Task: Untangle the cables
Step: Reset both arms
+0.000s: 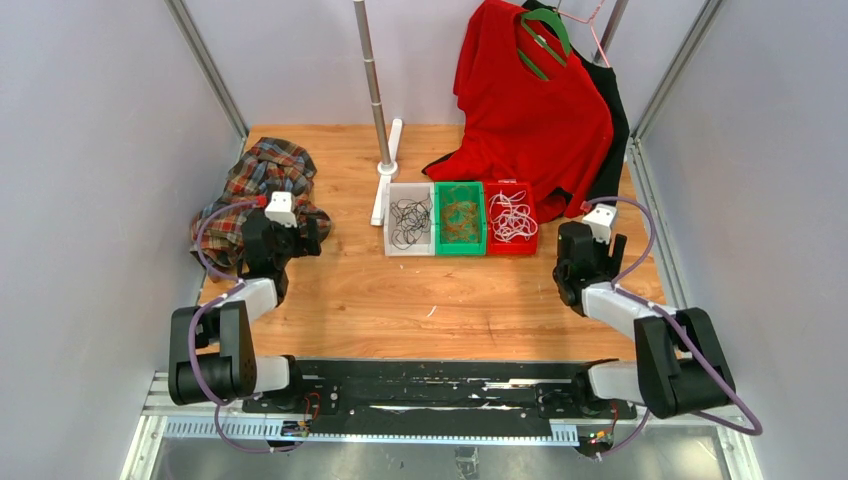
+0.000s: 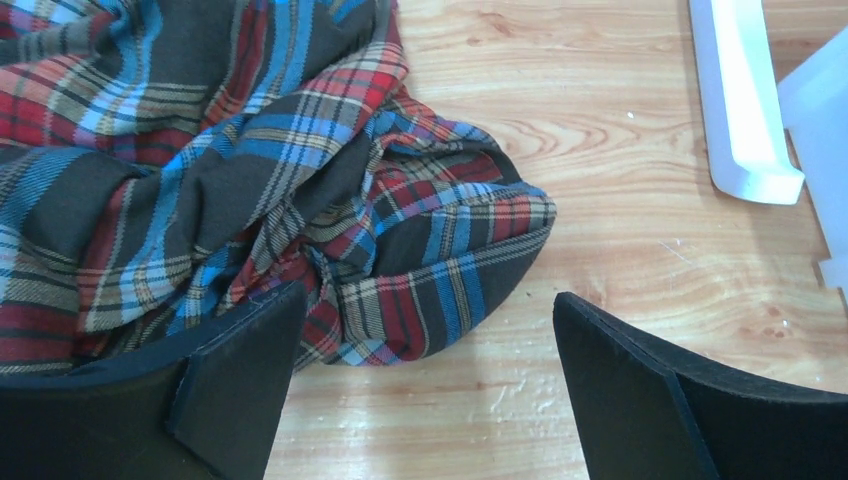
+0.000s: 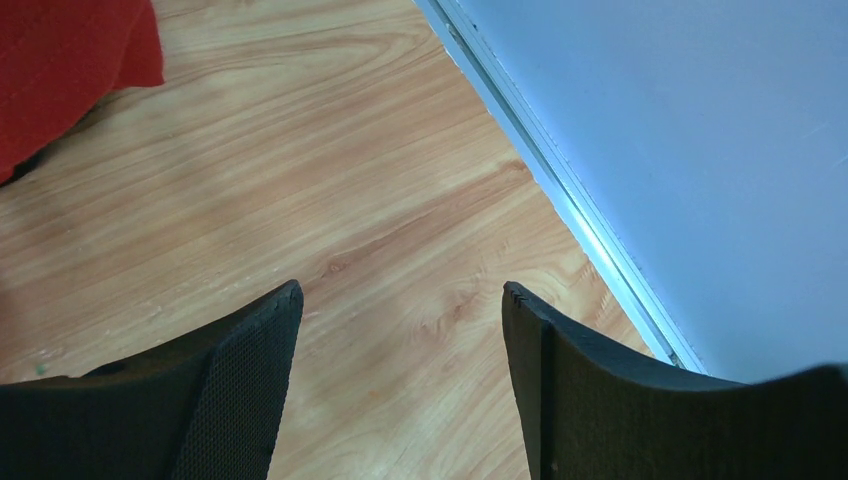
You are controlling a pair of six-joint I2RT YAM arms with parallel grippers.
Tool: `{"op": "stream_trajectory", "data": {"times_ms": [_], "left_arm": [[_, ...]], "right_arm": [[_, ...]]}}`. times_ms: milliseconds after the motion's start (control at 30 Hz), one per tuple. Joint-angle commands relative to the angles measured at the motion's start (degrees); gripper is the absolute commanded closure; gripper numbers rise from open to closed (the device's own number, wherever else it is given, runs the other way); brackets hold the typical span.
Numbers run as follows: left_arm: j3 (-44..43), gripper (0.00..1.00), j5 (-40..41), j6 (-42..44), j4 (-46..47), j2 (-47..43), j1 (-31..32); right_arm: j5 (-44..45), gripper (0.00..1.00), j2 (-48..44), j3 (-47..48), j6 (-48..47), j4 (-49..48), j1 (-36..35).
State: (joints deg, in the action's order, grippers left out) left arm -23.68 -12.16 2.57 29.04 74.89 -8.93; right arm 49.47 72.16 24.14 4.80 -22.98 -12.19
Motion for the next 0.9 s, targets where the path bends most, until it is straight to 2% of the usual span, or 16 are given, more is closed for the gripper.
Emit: {"op": "stream_trajectory", "data": {"times_ms": [0, 367, 533, 733, 867], "left_arm": [[0.57, 0.02, 5.24, 0.57, 4.72, -0.19, 2.38], [0.93, 0.02, 6.21, -0.98, 5.37, -0.91, 4.23], [2.15, 0.02, 4.73, -2.19, 12.43, 1.31, 5.94], [2.93, 0.02, 5.09, -1.08, 14.46, 2.6, 7.07], [8.21, 0.02, 9.19, -0.01, 20.98, 0.71, 9.19]], "right_arm": [[-0.75, 0.27, 2.71, -1.17, -3.25, -9.97, 1.94], [-4.82, 0.27, 4.63, -2.55, -1.81, -15.0, 4.42], [-5.82, 0.27, 5.72, -3.44, -2.2, -17.81, 4.54], [-7.7, 0.27, 6.37, -4.19, -2.64, -20.48, 4.55], [-9.02, 0.27, 6.92, -3.98, -3.41, -20.81, 4.54]]}}
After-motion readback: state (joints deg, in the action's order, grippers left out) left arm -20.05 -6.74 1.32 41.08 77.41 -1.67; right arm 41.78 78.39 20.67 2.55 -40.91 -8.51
